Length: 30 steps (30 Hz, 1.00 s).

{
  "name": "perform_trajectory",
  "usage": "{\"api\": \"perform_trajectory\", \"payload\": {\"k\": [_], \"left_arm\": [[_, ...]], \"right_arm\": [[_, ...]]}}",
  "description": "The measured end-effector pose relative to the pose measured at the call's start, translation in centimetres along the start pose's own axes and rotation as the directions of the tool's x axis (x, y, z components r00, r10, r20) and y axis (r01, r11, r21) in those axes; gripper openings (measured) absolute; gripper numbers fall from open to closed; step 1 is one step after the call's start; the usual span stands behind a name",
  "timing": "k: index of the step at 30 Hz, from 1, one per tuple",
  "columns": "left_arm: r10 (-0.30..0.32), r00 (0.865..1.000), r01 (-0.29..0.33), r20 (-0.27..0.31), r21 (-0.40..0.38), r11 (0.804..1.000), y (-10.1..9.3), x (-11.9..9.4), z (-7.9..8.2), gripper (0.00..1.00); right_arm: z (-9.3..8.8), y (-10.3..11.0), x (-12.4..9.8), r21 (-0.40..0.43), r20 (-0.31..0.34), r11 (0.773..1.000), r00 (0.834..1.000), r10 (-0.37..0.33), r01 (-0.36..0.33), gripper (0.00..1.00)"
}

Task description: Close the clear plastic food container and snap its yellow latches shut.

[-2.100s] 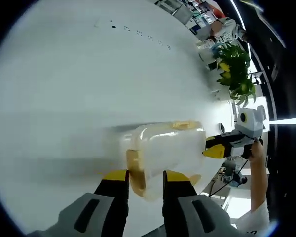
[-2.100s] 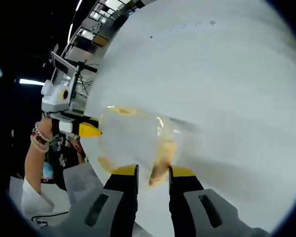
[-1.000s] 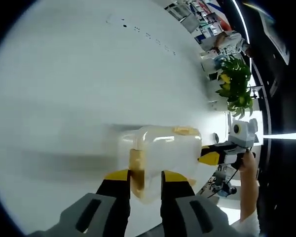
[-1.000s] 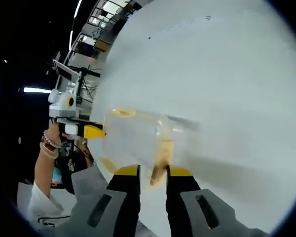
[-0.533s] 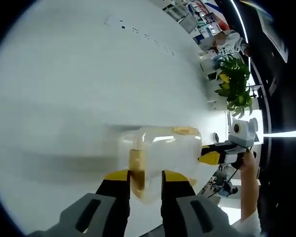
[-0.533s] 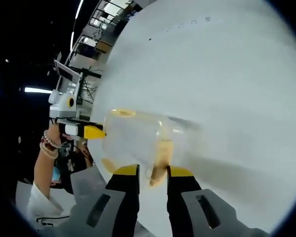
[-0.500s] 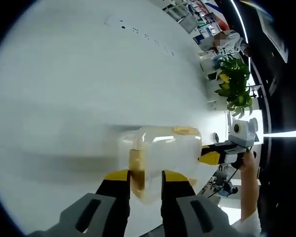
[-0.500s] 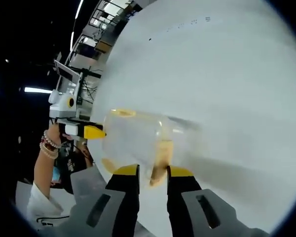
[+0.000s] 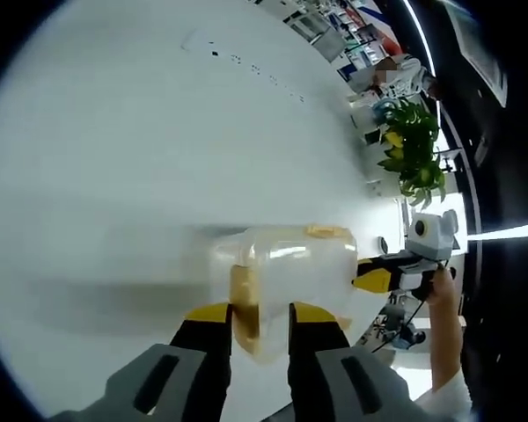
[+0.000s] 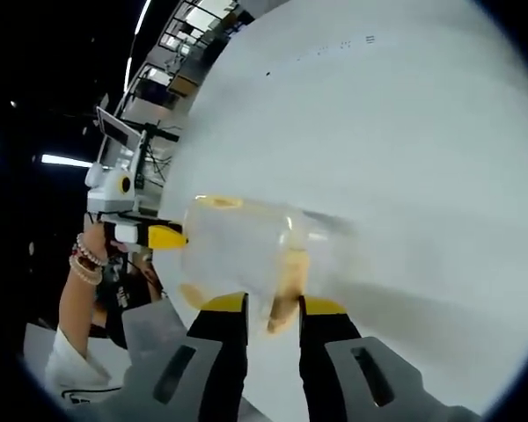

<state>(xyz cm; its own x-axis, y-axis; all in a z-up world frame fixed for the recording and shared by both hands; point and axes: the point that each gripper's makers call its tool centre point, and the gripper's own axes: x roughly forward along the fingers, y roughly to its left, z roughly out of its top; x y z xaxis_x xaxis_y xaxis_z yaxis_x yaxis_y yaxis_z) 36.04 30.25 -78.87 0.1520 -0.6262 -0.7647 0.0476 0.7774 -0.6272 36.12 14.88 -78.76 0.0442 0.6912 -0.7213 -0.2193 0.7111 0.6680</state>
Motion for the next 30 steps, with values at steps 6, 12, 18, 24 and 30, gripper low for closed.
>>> {"api": "perform_trajectory", "payload": {"k": [6, 12, 18, 24, 30], "left_arm": [[0.006, 0.999, -0.010, 0.052, 0.070, 0.997, -0.2, 0.0, 0.3, 0.18], [0.048, 0.992, -0.076, 0.119, 0.240, 0.968, -0.5, -0.2, 1.0, 0.20], [0.128, 0.973, -0.200, 0.194, 0.411, 0.889, -0.3, -0.7, 1.8, 0.29], [0.169, 0.956, -0.285, 0.239, 0.636, 0.717, -1.7, -0.8, 2.5, 0.25], [0.210, 0.932, -0.363, 0.297, 0.792, 0.492, -2.9, -0.9, 2.4, 0.15]], "right_arm": [[0.1, 0.1, -0.1, -0.007, 0.021, 1.000, 1.000, -0.015, 0.015, 0.18], [-1.0, 0.8, -0.3, -0.056, 0.041, 0.997, 0.998, -0.044, 0.046, 0.19], [-0.9, 1.2, -0.5, -0.222, 0.032, 0.964, 0.989, -0.143, 0.147, 0.19], [-0.3, 1.2, -0.7, -0.379, 0.016, 0.889, 0.963, -0.270, 0.256, 0.22], [0.5, 1.2, -0.9, -0.541, 0.024, 0.778, 0.931, -0.365, 0.319, 0.29]]}}
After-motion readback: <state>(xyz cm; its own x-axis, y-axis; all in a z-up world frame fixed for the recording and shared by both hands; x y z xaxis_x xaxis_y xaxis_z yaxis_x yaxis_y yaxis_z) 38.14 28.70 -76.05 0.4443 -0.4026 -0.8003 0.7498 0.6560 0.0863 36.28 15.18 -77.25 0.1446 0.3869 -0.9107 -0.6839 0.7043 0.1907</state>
